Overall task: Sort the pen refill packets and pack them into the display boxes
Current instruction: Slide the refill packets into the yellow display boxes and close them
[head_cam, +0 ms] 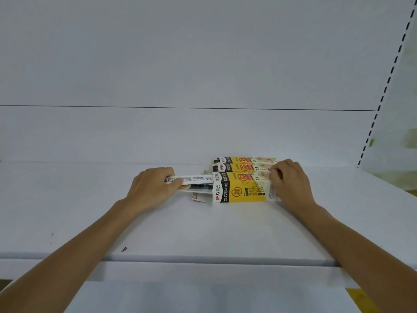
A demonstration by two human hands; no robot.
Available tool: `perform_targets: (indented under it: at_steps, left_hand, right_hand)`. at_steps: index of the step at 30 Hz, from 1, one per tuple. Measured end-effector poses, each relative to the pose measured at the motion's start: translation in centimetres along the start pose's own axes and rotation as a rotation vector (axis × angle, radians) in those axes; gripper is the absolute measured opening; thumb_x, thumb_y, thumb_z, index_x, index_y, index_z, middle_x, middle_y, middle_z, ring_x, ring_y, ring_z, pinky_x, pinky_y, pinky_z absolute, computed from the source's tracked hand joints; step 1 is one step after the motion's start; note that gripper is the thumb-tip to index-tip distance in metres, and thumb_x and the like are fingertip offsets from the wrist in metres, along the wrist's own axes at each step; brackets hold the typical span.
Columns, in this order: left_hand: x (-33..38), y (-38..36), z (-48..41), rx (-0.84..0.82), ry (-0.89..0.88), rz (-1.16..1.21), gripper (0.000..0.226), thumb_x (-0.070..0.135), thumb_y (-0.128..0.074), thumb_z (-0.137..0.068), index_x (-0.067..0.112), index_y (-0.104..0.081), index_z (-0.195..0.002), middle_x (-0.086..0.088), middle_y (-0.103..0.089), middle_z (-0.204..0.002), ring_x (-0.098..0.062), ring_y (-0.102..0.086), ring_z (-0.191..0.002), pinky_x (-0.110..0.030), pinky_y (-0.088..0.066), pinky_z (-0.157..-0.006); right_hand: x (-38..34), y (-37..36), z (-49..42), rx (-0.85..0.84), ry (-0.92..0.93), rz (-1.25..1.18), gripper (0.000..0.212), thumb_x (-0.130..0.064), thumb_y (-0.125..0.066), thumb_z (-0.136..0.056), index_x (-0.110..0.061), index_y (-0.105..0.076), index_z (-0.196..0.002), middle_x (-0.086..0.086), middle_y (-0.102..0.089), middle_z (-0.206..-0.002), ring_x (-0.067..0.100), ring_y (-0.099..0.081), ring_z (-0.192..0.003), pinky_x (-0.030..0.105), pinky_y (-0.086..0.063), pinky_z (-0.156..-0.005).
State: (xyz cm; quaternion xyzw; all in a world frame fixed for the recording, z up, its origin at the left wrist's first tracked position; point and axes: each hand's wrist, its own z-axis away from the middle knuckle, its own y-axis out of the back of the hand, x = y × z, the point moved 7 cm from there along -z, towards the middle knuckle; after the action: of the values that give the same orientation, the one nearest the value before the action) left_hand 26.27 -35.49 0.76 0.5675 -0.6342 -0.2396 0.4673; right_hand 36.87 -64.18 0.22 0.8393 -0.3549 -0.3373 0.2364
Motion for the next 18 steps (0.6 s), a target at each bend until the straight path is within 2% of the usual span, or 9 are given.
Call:
perform_targets:
  at_steps: [3,6,9,13,18]
  left_hand:
    - [-0.1,-0.2,-0.7,-0.045,-0.026,0.027,0.047,0.056,-0.036,-0.065,0.015,-0.056,-0.077,0.004,-0.054,-0.068,-0.021,-0.050,-0.072,-0.026,-0.028,-0.054]
    - [-0.2,-0.8,-1.2,-0.190,-0.066,0.091,0.058,0.073,-0.044,-0.059,0.021,-0.057,-0.080,0.007,-0.058,-0.076,-0.014,-0.051,-0.071,-0.028,-0.034,-0.059]
    - [-0.2,-0.7,-1.3,-0.205,-0.128,0.050,0.042,0.063,-0.062,-0.075,0.022,-0.056,-0.083,0.009,-0.056,-0.074,-0.011,-0.049,-0.068,-0.026,-0.033,-0.057]
    - [-0.1,-0.8,-1.5,-0.139,-0.125,0.029,0.042,0.056,-0.054,-0.083,0.014,-0.056,-0.083,0.006,-0.050,-0.067,-0.011,-0.043,-0.061,-0.027,-0.028,-0.055]
    - [-0.1,-2.2,-1.3,-0.214,-0.025,0.158,0.049,0.065,-0.052,-0.079,0.017,-0.053,-0.073,0.006,-0.044,-0.060,-0.011,-0.039,-0.059,-0.029,-0.025,-0.055]
  right_hand:
    - [0.1,0.0,-0.1,0.002,0.003,-0.002,0.019,-0.013,-0.045,-0.092,-0.002,-0.061,-0.089,0.009,-0.057,-0.097,0.017,-0.041,-0.086,0.027,-0.032,-0.072]
    - [0.2,-0.1,-0.1,-0.002,-0.002,-0.004,0.019,-0.014,-0.045,-0.092,-0.003,-0.061,-0.091,0.008,-0.057,-0.099,0.015,-0.040,-0.087,0.026,-0.030,-0.073]
    - [0.3,-0.1,-0.1,0.007,-0.005,-0.008,0.019,-0.013,-0.045,-0.092,-0.003,-0.061,-0.092,0.007,-0.058,-0.099,0.014,-0.040,-0.087,0.025,-0.030,-0.073]
    - [0.2,-0.1,-0.1,0.004,-0.001,-0.002,0.020,-0.013,-0.045,-0.092,-0.002,-0.061,-0.092,0.009,-0.058,-0.100,0.015,-0.040,-0.087,0.025,-0.031,-0.074]
    - [-0.1,-0.1,0.1,0.004,0.000,0.019,0.020,-0.011,-0.044,-0.093,0.000,-0.060,-0.093,0.012,-0.058,-0.100,0.023,-0.046,-0.090,0.030,-0.035,-0.076]
